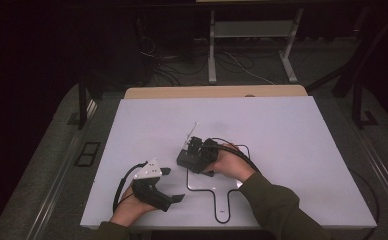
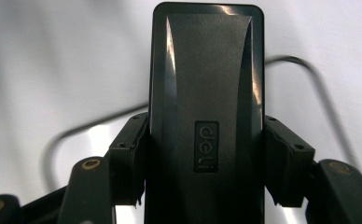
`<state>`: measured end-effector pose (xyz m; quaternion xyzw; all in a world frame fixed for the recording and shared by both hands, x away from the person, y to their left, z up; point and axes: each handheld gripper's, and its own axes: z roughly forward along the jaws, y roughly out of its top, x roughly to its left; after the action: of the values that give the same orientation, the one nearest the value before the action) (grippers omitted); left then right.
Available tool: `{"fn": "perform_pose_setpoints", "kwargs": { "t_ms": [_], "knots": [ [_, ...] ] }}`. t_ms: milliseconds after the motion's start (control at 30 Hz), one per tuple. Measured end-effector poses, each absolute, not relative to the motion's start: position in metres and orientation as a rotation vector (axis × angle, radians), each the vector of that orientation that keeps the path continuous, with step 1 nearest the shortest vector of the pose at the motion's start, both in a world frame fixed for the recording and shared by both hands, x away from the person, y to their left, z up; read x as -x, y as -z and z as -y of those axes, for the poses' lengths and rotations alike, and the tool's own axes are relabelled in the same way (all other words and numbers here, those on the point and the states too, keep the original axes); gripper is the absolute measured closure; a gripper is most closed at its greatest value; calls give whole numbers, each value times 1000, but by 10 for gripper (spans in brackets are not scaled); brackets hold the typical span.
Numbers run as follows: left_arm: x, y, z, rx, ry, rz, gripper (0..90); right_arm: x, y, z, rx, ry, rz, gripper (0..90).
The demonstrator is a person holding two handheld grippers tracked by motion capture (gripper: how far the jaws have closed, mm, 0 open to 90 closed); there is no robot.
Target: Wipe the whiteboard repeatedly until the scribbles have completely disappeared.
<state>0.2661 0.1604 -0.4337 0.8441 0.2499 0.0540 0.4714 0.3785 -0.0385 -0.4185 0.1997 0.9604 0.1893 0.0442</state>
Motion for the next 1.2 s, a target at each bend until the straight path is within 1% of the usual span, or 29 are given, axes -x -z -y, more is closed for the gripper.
{"fn": "perform_pose_setpoints", "kwargs": {
  "t_ms": [167,500,933,1100,1200],
  "knots": [
    [-267,434,-161,-2067,-130,-614,0,-396,419,50,-699,-561,-2903,384],
    [-266,433,-160,-2068,-134,-612,0,-365,418,30,-530,-565,-2959,383],
    [-266,433,-161,-2068,-136,-614,0,-372,411,40,-572,-599,-2933,385],
    [-266,433,-161,-2069,-136,-612,0,-384,412,51,-635,-588,-2893,387],
    [-266,433,-161,-2069,-136,-612,0,-380,412,48,-624,-588,-2905,388]
  ]
}}
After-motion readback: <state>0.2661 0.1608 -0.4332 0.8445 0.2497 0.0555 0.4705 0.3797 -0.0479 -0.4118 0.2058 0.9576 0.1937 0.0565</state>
